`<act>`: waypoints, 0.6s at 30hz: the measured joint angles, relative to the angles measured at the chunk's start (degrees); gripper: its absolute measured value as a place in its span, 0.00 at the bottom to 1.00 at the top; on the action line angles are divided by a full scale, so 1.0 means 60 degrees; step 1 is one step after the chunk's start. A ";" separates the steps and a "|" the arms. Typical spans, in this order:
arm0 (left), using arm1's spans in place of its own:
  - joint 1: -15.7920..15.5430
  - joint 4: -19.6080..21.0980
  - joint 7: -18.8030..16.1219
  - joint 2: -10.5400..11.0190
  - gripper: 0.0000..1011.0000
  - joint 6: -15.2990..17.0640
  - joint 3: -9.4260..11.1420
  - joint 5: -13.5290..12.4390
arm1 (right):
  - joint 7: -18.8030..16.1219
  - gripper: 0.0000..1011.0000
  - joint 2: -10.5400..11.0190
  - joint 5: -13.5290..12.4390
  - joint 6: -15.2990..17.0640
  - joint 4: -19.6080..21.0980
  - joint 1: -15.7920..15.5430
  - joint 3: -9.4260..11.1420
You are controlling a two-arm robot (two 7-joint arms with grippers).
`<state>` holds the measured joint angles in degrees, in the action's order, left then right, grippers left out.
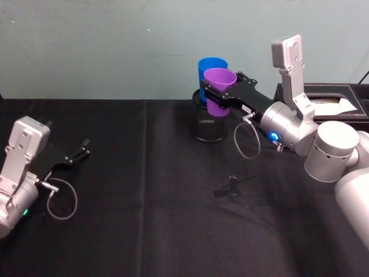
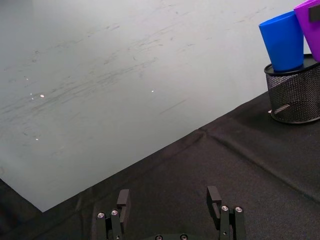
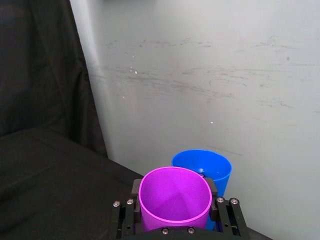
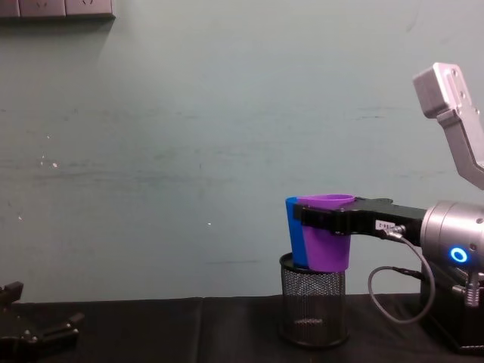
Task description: Pick up one cup with a gripper and tap it against the other cup.
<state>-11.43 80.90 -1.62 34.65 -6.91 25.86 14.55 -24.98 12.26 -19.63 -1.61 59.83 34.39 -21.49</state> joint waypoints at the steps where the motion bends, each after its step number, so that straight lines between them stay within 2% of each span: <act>1: 0.0000 0.0000 0.0000 0.0000 0.99 0.0000 0.0000 0.0000 | -0.0011 0.73 -0.0010 0.0005 -0.0005 -0.0029 0.0019 0.0005; 18: 0.0000 0.0000 0.0000 0.0000 0.99 0.0000 0.0001 0.0000 | -0.0175 0.73 -0.0185 0.0088 -0.0088 -0.0552 0.0437 0.0063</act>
<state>-11.43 80.90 -1.62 34.65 -6.91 25.87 14.55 -26.03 11.15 -19.10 -2.13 56.52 37.01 -21.12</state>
